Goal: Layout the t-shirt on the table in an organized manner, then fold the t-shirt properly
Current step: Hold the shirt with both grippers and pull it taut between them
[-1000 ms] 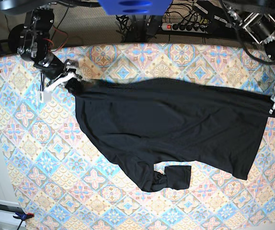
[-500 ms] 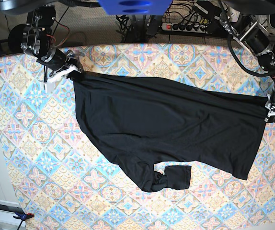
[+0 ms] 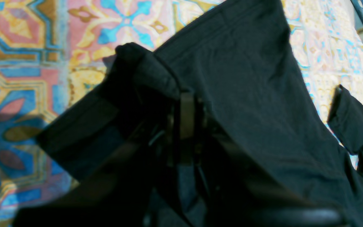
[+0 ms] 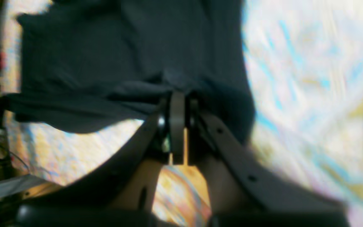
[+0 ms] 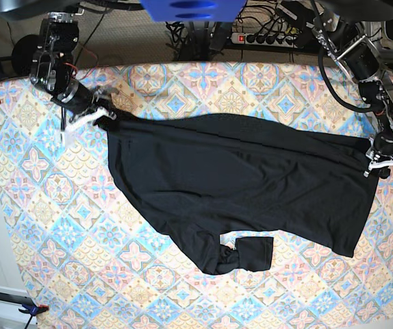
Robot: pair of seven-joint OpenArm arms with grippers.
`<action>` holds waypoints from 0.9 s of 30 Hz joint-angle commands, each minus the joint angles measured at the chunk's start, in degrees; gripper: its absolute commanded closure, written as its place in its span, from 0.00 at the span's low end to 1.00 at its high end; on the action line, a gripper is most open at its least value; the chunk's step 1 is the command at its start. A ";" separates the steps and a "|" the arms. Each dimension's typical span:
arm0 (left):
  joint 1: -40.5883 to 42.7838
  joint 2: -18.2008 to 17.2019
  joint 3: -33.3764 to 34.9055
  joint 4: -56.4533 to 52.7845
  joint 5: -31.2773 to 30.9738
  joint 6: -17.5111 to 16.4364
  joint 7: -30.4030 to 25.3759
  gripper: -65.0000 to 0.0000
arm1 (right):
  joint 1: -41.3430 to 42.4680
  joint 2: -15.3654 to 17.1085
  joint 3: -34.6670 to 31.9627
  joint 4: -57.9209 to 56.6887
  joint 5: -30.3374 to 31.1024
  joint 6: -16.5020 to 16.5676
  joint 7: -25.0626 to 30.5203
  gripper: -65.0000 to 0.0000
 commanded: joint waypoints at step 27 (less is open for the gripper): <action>10.91 -6.29 -0.51 11.53 -6.74 -0.53 8.25 0.57 | 0.46 0.69 -0.03 1.14 0.74 0.29 0.87 0.76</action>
